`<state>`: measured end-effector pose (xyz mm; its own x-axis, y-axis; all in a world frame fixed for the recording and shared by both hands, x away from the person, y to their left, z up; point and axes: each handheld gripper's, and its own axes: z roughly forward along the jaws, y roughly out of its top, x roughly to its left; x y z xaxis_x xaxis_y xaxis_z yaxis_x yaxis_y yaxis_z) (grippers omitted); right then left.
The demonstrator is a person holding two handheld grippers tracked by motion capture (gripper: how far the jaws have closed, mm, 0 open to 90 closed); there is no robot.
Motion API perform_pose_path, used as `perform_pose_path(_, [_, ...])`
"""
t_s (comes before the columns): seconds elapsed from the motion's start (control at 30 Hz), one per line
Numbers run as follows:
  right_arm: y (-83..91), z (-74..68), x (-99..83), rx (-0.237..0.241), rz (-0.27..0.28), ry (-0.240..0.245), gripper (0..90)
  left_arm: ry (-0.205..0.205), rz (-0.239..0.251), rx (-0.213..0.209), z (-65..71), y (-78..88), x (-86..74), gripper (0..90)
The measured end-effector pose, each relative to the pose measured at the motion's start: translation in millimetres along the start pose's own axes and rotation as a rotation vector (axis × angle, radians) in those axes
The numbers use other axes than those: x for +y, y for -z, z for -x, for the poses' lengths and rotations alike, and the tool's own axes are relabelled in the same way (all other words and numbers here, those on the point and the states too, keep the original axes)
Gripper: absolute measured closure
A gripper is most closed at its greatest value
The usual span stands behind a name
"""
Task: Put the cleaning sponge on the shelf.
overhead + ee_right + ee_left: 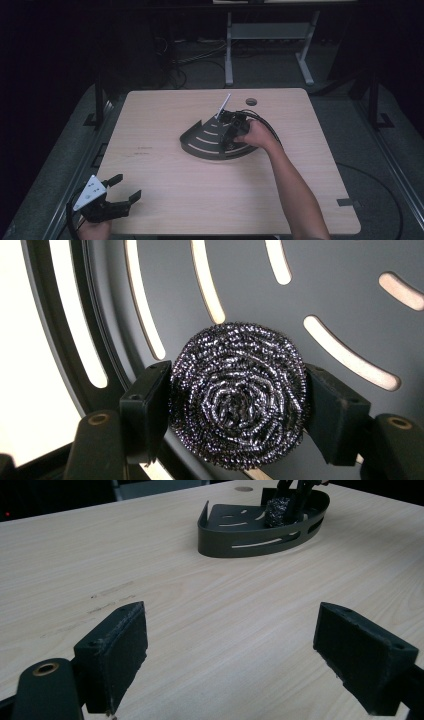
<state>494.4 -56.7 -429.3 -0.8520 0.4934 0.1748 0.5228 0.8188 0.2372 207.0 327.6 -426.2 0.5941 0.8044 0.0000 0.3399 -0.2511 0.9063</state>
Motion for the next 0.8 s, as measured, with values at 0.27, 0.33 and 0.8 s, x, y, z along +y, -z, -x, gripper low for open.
perform_pose_path(0.27, [-0.9,-0.9,0.4,-0.002,-0.009,0.008,32.4,-0.002,0.0,0.0,0.1,-0.2,0.1,13.4])
perform_pose_path(0.33, [-0.6,-0.7,0.1,-0.002,-0.008,0.003,32.3,0.0,0.001,0.001,0.3,-0.6,0.3,13.4])
perform_pose_path(0.8, [-0.4,-2.3,0.6,0.003,-0.009,0.0,29.8,0.0,-0.001,-0.001,1.1,-1.2,0.6,13.4])
